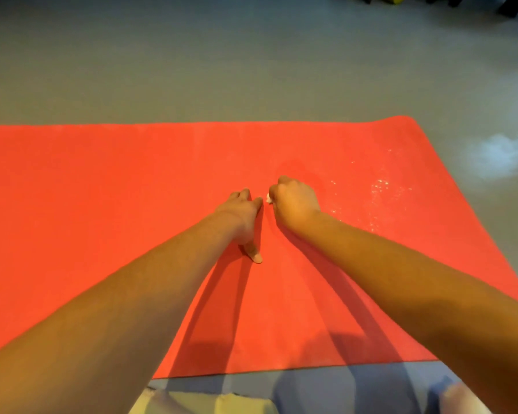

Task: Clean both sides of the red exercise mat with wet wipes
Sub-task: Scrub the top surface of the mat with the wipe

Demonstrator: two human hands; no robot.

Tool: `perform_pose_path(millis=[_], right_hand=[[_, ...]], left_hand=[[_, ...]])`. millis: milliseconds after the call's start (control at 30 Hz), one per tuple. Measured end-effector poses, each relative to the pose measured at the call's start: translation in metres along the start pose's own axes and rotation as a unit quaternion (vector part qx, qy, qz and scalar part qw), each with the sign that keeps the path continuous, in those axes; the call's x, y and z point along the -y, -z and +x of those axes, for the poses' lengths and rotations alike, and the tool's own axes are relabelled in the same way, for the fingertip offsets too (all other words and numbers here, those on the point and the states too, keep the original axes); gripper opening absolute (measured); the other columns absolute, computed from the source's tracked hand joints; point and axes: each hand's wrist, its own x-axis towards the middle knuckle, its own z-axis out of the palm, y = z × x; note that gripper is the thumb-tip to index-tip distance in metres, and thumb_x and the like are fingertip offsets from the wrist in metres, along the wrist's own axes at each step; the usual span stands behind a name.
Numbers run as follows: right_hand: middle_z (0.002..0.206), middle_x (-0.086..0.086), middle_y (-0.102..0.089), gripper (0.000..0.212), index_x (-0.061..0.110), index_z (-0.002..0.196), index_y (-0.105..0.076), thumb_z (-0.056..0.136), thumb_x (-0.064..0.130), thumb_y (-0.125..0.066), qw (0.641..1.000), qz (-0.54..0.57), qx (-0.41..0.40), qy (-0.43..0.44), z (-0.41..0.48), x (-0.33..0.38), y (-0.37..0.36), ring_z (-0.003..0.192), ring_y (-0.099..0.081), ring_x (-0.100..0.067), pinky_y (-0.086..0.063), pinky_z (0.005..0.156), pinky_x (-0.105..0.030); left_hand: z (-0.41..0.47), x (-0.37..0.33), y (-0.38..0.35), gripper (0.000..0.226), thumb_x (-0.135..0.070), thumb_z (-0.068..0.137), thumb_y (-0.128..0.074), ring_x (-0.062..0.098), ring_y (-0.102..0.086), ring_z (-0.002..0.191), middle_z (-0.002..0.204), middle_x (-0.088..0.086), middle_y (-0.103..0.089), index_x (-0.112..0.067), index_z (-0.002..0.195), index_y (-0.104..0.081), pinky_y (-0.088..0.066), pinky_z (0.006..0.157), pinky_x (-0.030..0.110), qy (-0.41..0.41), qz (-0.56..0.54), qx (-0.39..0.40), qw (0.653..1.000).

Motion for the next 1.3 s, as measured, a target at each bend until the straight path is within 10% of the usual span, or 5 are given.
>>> perform_pose_path(millis=[200,333,600,833,1300], right_hand=[[0.105,-0.008,-0.063,0.017,0.015,0.101,-0.072,0.090,0.016,-0.060,0.999,-0.008,-0.005,-0.044,0.022,-0.002,0.000,0.095,-0.066,-0.034,-0.041,0.064,-0.035],[0.096,-0.005,-0.060,0.012,0.018,0.094,-0.069,0.087,0.016,-0.059,1.000,0.010,-0.006,0.027,-0.026,-0.003,-0.004,0.086,-0.064,-0.032,-0.036,0.059,-0.034],[0.088,-0.004,-0.060,0.014,0.021,0.091,-0.073,0.084,0.015,-0.063,0.996,0.053,-0.064,0.035,0.021,-0.026,-0.023,0.084,-0.063,-0.032,-0.035,0.059,-0.032],[0.110,-0.011,-0.067,0.024,0.016,0.104,-0.076,0.086,0.015,-0.060,0.999,0.012,-0.044,-0.026,0.136,-0.053,-0.016,0.101,-0.065,-0.036,-0.047,0.073,-0.036],[0.095,-0.003,-0.065,0.020,0.022,0.095,-0.076,0.086,0.018,-0.059,0.995,0.040,-0.063,0.068,0.112,-0.059,-0.020,0.088,-0.065,-0.034,-0.045,0.065,-0.036]], left_hand=[[0.020,0.007,0.011,0.046,-0.049,0.093,-0.063,0.032,-0.050,0.131,0.136,0.007,-0.052,-0.029,0.134,-0.064,-0.045,0.105,0.041,0.010,-0.041,-0.096,0.995],[0.034,0.009,-0.004,0.026,-0.032,0.099,-0.051,0.031,-0.052,0.120,0.121,0.007,-0.056,-0.020,0.117,-0.064,-0.049,0.092,0.044,0.007,-0.082,-0.226,0.971],[0.053,0.001,-0.048,0.041,-0.034,0.075,-0.045,0.030,-0.048,0.103,0.108,0.006,-0.052,-0.017,0.110,-0.056,-0.041,0.082,0.045,0.039,-0.100,-0.405,0.908],[0.060,0.003,-0.049,0.059,-0.035,0.077,-0.051,0.028,-0.045,0.132,0.145,0.005,-0.050,-0.020,0.134,-0.057,-0.037,0.109,0.048,0.033,-0.130,-0.391,0.911],[0.083,0.007,-0.029,0.032,-0.039,0.077,-0.051,0.027,-0.047,0.105,0.109,0.001,-0.050,-0.021,0.104,-0.058,-0.039,0.083,0.045,0.056,-0.080,-0.403,0.910]])
